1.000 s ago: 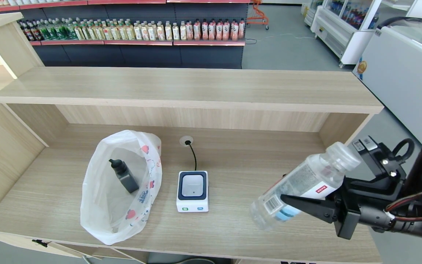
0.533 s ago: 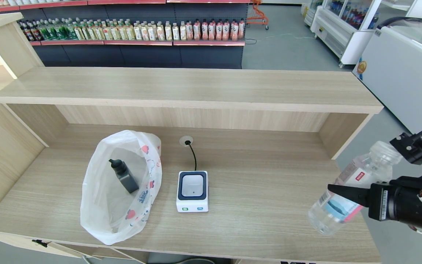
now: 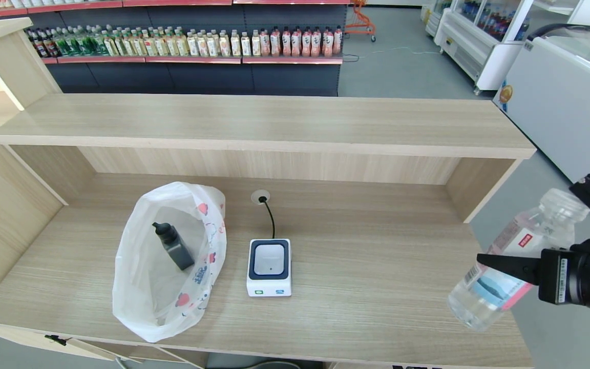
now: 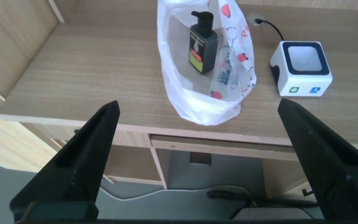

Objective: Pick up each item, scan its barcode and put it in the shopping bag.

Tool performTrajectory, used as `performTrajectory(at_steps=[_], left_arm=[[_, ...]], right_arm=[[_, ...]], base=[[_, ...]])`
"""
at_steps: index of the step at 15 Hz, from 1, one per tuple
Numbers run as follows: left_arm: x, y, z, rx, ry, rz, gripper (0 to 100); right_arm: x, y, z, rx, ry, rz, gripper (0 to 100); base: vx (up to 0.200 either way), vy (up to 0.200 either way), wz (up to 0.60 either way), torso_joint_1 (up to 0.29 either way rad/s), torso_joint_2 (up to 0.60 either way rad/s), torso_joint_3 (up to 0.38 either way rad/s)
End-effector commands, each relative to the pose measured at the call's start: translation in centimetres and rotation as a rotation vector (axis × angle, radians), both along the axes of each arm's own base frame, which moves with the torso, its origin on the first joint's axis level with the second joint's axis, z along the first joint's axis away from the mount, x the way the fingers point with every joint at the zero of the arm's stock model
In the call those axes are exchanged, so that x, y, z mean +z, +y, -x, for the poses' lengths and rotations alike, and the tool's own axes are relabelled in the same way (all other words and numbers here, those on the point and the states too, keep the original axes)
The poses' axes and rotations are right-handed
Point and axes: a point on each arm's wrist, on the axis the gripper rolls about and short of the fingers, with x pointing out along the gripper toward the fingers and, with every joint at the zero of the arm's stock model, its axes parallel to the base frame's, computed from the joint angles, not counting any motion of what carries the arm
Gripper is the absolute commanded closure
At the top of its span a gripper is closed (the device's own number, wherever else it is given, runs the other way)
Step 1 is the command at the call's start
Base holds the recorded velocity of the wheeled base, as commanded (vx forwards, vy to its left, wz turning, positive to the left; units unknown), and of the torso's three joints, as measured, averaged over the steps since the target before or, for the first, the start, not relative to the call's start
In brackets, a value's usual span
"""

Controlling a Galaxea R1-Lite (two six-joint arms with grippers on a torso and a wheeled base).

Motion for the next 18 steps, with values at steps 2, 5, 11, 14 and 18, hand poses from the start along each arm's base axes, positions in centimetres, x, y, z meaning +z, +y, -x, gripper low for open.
performTrajectory(at_steps=[2,5,11,14,18], left_arm=[[0.0,0.0,0.0,0.000,0.000,0.002,0],[0.0,0.0,0.0,0.000,0.000,0.000,0],[0.0,0.0,0.0,0.000,-0.001,0.012,0],[0.0,0.0,0.0,0.000,-0.002,0.012,0],[0.0,0.0,0.0,0.000,-0.001,0.011,0]], right_arm=[[-0.7,-0.1,0.5,0.005,0.017,0.006,100],[-0.8,0.0,0.6,0.027,0.018,-0.004,100],[-0.3,0.7,0.4,0.086,-0.013,-0.030,100],[-0.2,1.0,-0.2,0.085,-0.005,-0.030,100],[0.0,2.4,-3.8,0.076,0.036,-0.024,100]], base=[[0.000,0.000,0.00,0.000,0.00,0.000],[0.000,0.000,0.00,0.000,0.00,0.000],[0.000,0.200,0.00,0.005,0.00,0.003],[0.000,0.200,0.00,0.001,0.00,-0.001],[0.000,0.200,0.00,0.004,0.00,0.005]])
